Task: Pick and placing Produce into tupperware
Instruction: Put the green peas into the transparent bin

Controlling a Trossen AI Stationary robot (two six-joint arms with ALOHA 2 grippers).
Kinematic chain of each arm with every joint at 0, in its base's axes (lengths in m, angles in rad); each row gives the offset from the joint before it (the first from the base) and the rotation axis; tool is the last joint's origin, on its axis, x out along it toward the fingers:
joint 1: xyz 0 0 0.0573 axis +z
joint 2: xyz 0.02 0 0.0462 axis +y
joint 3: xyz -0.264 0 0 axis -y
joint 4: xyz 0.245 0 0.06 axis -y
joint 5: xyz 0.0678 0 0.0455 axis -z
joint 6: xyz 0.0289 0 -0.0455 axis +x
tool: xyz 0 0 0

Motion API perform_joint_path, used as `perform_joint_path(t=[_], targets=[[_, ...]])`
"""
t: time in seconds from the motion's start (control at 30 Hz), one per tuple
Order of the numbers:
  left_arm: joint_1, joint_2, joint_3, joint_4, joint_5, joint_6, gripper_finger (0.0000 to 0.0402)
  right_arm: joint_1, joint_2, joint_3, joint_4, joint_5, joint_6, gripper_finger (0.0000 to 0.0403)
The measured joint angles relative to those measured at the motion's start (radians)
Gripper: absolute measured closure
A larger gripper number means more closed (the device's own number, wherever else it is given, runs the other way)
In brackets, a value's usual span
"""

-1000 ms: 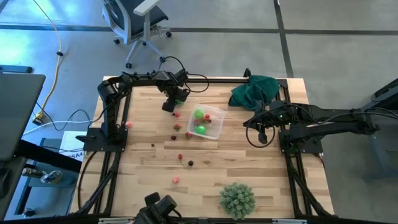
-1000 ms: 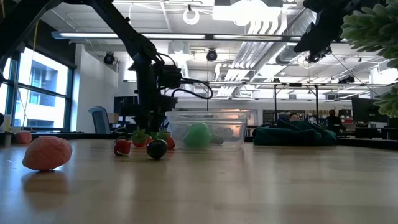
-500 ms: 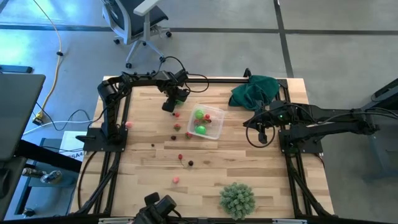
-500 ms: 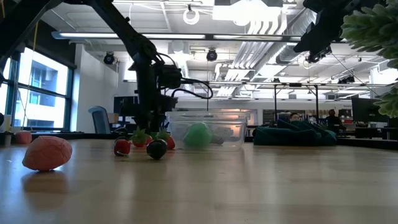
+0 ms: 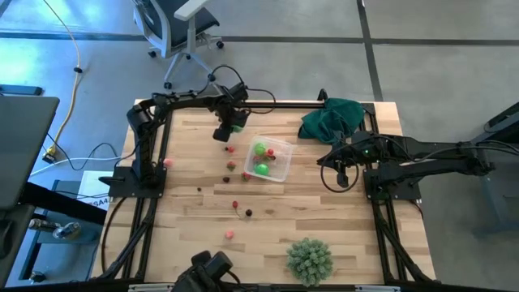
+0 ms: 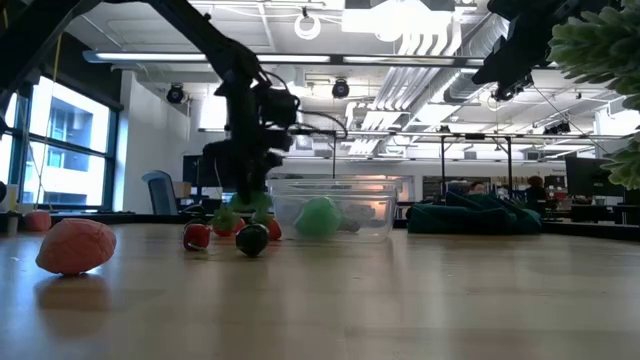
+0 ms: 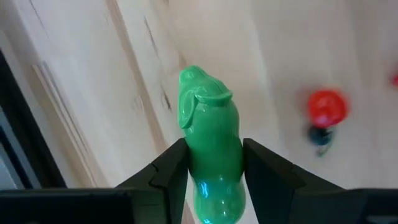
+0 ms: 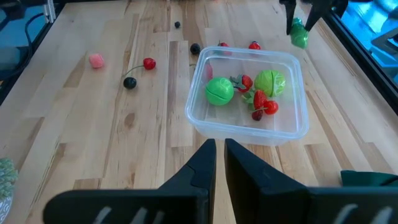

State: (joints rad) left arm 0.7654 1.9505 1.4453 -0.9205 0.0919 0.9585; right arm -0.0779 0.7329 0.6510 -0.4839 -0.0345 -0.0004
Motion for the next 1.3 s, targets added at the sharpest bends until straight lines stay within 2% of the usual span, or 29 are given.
perform_joint_path(t=[0.1,0.27,0.43,0.57,0.83,1.3], targets=[[-0.008,-0.027,0.035,-0.015,0.049,0.0,0.0271,0.0,0.0,0.0,0.0,0.0,0.0,0.0379],[-0.045,-0.112,0.069,-0.022,0.058,-0.006,0.0271,0.0,0.0,0.0,0.0,0.0,0.0,0.0379],[-0.132,-0.183,0.095,0.015,0.061,-0.024,0.027,0.0,0.0,0.0,0.0,0.0,0.0,0.0379],[-0.21,-0.187,0.129,0.082,0.131,-0.054,0.027,0.0,0.0,0.0,0.0,0.0,0.0,0.0379],[-0.31,-0.115,0.14,0.169,0.153,-0.07,0.027,0.0,0.0,0.0,0.0,0.0,0.0,0.0379],[-0.329,0.044,0.141,0.222,0.133,-0.047,0.027,0.0,0.0,0.0,0.0,0.0,0.0,0.0379]])
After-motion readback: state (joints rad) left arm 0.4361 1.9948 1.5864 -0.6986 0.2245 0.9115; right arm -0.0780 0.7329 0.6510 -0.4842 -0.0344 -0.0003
